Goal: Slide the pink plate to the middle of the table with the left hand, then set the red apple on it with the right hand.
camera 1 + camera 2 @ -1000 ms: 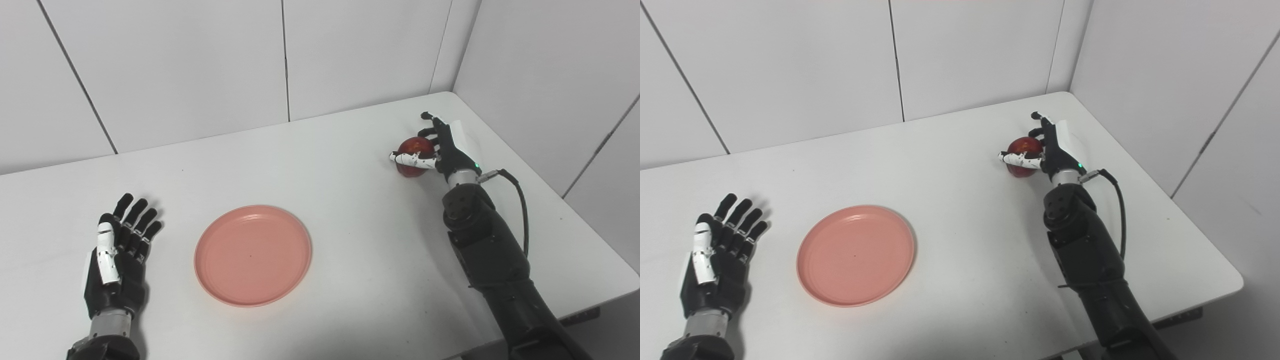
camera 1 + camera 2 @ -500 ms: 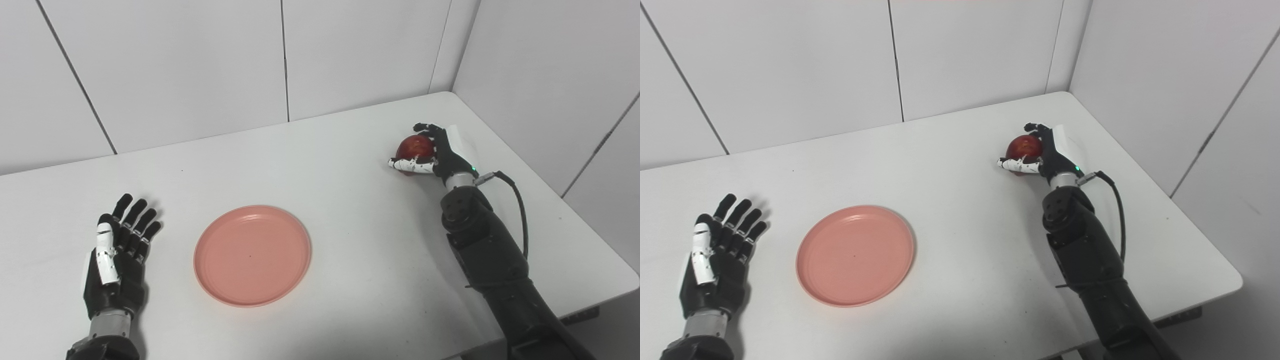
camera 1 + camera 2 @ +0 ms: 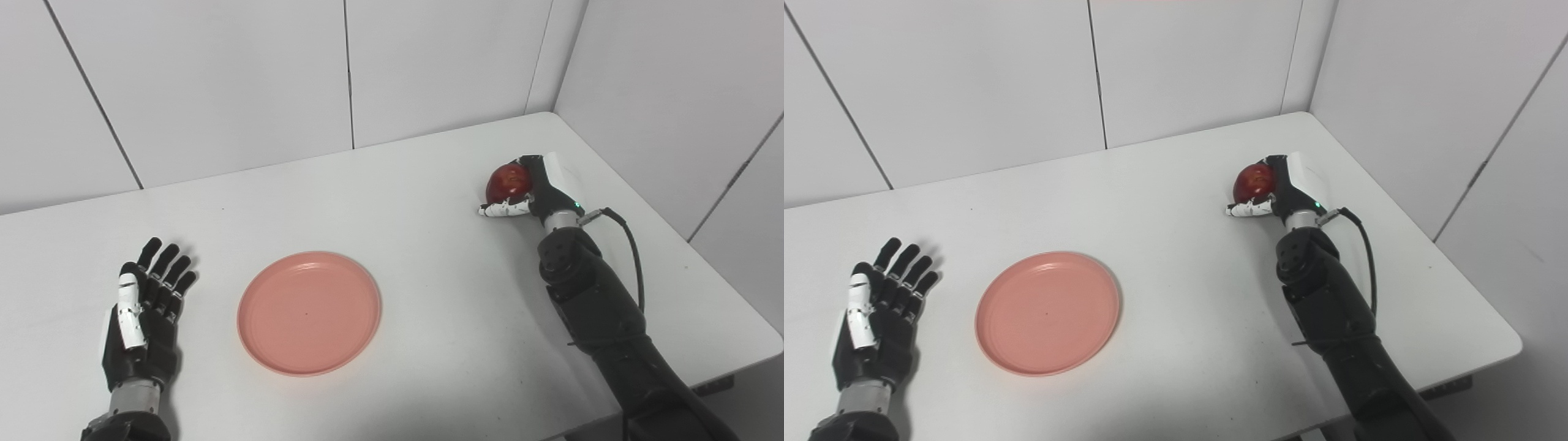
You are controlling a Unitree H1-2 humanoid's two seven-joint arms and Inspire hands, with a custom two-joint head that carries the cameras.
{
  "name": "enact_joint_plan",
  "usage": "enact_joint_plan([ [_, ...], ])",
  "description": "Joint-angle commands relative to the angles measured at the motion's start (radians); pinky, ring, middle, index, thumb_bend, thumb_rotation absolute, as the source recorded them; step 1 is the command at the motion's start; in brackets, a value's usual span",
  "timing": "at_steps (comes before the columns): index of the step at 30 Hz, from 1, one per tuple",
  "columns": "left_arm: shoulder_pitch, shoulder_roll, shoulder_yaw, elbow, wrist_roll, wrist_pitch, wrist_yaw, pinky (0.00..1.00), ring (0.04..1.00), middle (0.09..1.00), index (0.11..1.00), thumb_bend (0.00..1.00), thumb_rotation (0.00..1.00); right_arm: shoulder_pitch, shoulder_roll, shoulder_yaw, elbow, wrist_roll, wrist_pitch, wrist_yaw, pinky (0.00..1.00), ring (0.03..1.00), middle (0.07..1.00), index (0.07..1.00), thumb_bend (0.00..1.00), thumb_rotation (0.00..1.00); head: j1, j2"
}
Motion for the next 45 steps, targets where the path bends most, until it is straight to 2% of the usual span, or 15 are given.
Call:
enact_joint_plan([
  [1, 0.022, -0.003, 0.000, 0.021, 0.003, 0.045, 0.014, 0.87, 0.865, 0.878, 0.865, 0.34, 1.00, -0.039, -0.027, -0.002, -0.002, -0.015, -0.054, -0.036, 0.38, 0.449, 0.506, 0.485, 0.52, 0.13, 0.001, 0.001],
  [12, 0.024, -0.007, -0.004, 0.007, 0.007, 0.058, 0.021, 0.86, 0.860, 0.875, 0.865, 0.34, 1.00, -0.039, -0.020, -0.016, -0.018, 0.000, -0.050, -0.067, 0.36, 0.447, 0.507, 0.485, 0.52, 0.13, 0.004, -0.001],
  [13, 0.024, -0.007, -0.003, 0.006, 0.006, 0.061, 0.022, 0.86, 0.860, 0.874, 0.864, 0.34, 1.00, -0.039, -0.017, -0.021, -0.021, 0.005, -0.047, -0.068, 0.36, 0.446, 0.495, 0.486, 0.52, 0.06, 0.004, -0.001],
  [15, 0.024, -0.007, -0.005, 0.004, 0.008, 0.063, 0.023, 0.86, 0.858, 0.873, 0.864, 0.34, 1.00, -0.038, -0.012, -0.029, -0.033, 0.010, -0.042, -0.070, 0.36, 0.450, 0.489, 0.485, 0.53, 0.02, 0.004, -0.001],
  [23, 0.022, -0.003, -0.009, 0.016, 0.010, 0.049, 0.015, 0.87, 0.864, 0.881, 0.870, 0.34, 1.00, -0.027, 0.002, -0.052, -0.109, 0.013, -0.015, -0.057, 0.37, 0.463, 0.484, 0.489, 0.53, 0.00, 0.010, -0.003],
  [36, 0.024, -0.010, -0.016, 0.012, 0.015, 0.042, 0.017, 0.87, 0.867, 0.883, 0.870, 0.34, 1.00, -0.018, 0.023, -0.013, -0.338, -0.022, 0.039, 0.023, 0.38, 0.460, 0.473, 0.501, 0.53, 0.00, 0.025, -0.007],
  [41, 0.024, -0.019, -0.019, 0.009, 0.019, 0.040, 0.023, 0.87, 0.866, 0.883, 0.870, 0.34, 1.00, -0.024, 0.046, 0.022, -0.425, -0.032, 0.045, 0.072, 0.38, 0.445, 0.456, 0.520, 0.53, 0.00, 0.045, -0.009],
  [45, 0.026, -0.028, -0.024, 0.005, 0.033, 0.034, 0.028, 0.87, 0.869, 0.883, 0.869, 0.33, 1.00, -0.035, 0.076, 0.060, -0.487, -0.070, 0.076, 0.123, 0.38, 0.452, 0.462, 0.517, 0.53, 0.00, 0.073, -0.009],
])
